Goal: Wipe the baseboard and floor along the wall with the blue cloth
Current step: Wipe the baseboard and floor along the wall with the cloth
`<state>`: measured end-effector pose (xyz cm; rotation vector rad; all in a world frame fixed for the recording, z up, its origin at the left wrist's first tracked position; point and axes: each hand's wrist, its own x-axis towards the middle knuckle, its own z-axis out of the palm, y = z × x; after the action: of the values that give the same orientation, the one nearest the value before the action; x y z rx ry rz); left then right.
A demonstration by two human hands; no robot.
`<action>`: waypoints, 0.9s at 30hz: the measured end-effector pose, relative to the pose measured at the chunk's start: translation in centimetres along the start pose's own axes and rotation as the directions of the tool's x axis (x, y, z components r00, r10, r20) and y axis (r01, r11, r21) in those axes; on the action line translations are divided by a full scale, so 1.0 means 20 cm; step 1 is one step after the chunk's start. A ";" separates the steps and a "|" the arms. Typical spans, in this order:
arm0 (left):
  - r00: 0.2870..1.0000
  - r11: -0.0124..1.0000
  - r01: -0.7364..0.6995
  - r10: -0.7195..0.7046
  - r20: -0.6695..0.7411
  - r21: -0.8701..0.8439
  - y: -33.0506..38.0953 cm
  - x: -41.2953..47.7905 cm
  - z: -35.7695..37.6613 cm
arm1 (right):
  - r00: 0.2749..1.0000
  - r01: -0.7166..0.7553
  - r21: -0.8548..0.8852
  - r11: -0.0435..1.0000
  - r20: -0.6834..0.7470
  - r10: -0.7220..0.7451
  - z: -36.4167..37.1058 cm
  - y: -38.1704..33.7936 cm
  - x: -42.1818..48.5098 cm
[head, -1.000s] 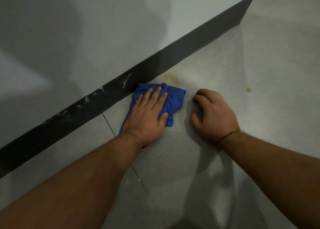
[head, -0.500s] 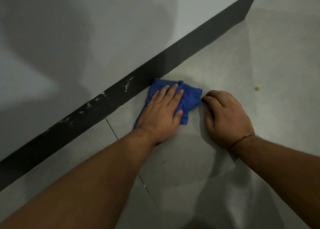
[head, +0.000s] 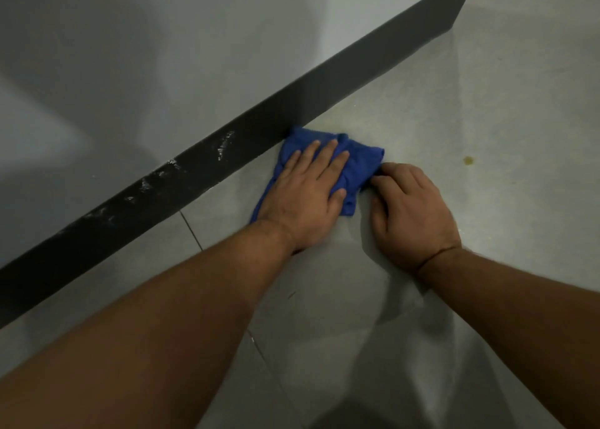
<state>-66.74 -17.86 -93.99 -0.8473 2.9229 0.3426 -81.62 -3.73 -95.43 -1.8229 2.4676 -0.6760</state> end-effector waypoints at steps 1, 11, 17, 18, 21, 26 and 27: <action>1.000 1.000 -0.025 0.025 0.005 0.001 -0.03 -0.06 0.00 | 1.000 -0.002 0.000 1.000 0.001 0.002 0.00 0.00 0.00; 0.991 0.991 0.130 -0.131 -0.014 -0.034 -0.10 -0.03 -0.02 | 0.999 -0.014 0.011 1.000 0.036 0.014 -0.03 -0.02 0.00; 0.999 0.997 0.035 -0.036 -0.016 -0.067 -0.26 -0.43 -0.01 | 1.000 0.016 0.009 1.000 0.023 -0.016 -0.02 0.00 -0.01; 0.998 0.996 0.064 -0.065 -0.023 -0.068 -0.32 -0.48 -0.02 | 1.000 0.027 -0.003 1.000 0.016 -0.027 -0.01 0.00 -0.01; 0.986 0.985 0.160 -0.162 -0.027 -0.060 -0.38 -0.51 -0.03 | 0.999 0.027 -0.057 0.998 0.035 -0.025 -0.01 -0.03 -0.01; 0.957 0.919 0.289 -0.280 0.073 -0.266 -0.26 -0.43 -0.04 | 0.977 -0.141 -0.136 0.981 0.142 0.160 -0.03 -0.20 0.01; 0.958 0.880 0.285 -0.279 0.071 -0.381 -0.26 -0.44 -0.06 | 0.976 -0.145 -0.111 0.983 0.146 0.161 -0.03 -0.28 0.02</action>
<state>-56.52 -17.81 -92.53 -1.2944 2.6968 0.9161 -76.90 -5.18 -92.83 -1.6219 2.5457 -0.3952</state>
